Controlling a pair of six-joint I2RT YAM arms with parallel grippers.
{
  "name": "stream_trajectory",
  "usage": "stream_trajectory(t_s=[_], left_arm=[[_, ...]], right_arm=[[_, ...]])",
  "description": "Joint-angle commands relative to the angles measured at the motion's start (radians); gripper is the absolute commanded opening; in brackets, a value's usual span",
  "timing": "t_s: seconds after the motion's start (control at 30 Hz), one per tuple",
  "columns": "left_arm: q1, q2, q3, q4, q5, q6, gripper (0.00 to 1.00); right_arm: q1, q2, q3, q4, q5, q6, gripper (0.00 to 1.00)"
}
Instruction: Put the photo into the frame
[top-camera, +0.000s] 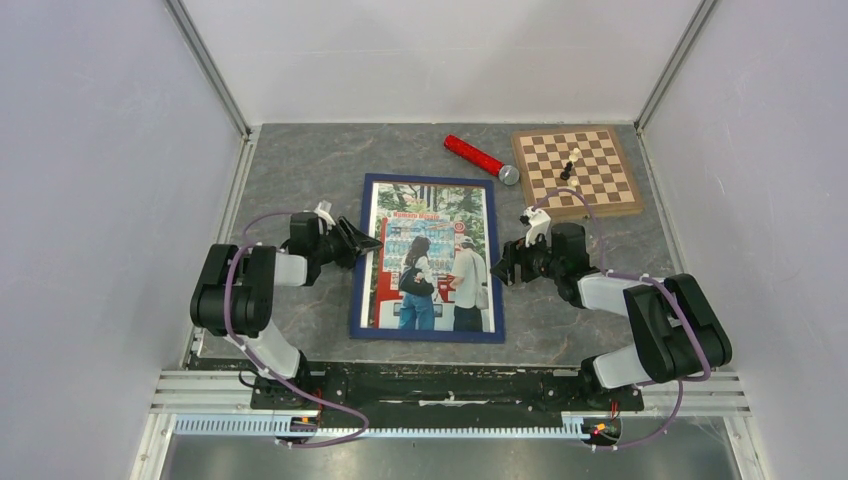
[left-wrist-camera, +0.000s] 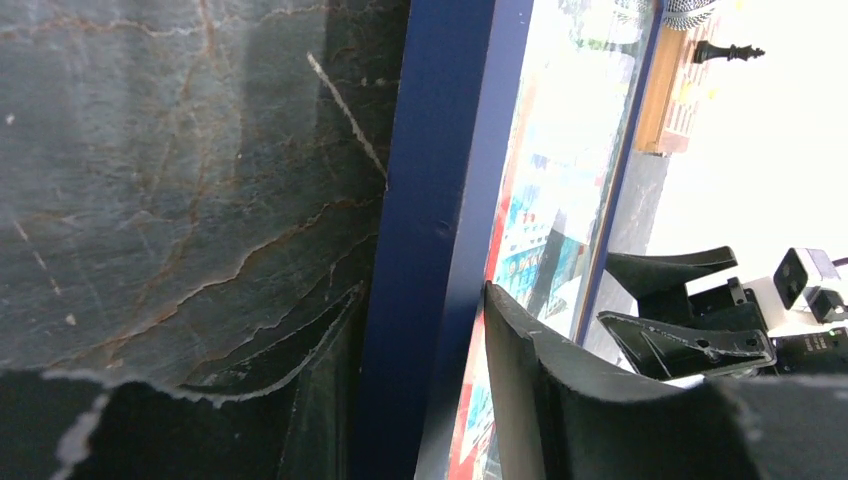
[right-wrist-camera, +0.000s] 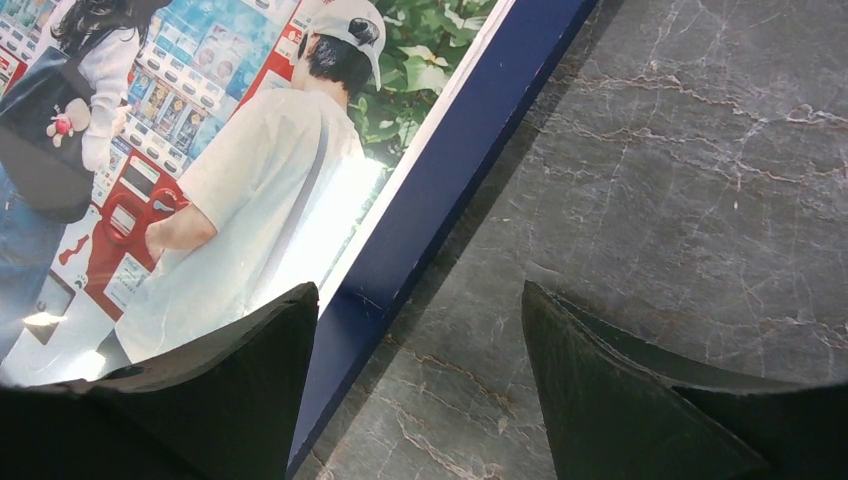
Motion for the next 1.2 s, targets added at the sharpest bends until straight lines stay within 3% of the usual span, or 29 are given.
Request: stream_trajectory(t_s=[0.0,0.27,1.17], left_arm=[[0.008,0.019,0.017,-0.058,-0.075,0.048,0.54],[0.007,-0.046,0.028,-0.149,-0.143,0.082,0.65],[0.030,-0.206,0.055,-0.329,-0.289,0.178,0.69]], right_arm=[[-0.010,0.000,0.027,0.052,-0.018,-0.003,0.77],[-0.014,-0.004,0.029,0.048,-0.021,-0.004,0.77],[-0.023,-0.031,0.053,0.024,-0.028,-0.014,0.77]])
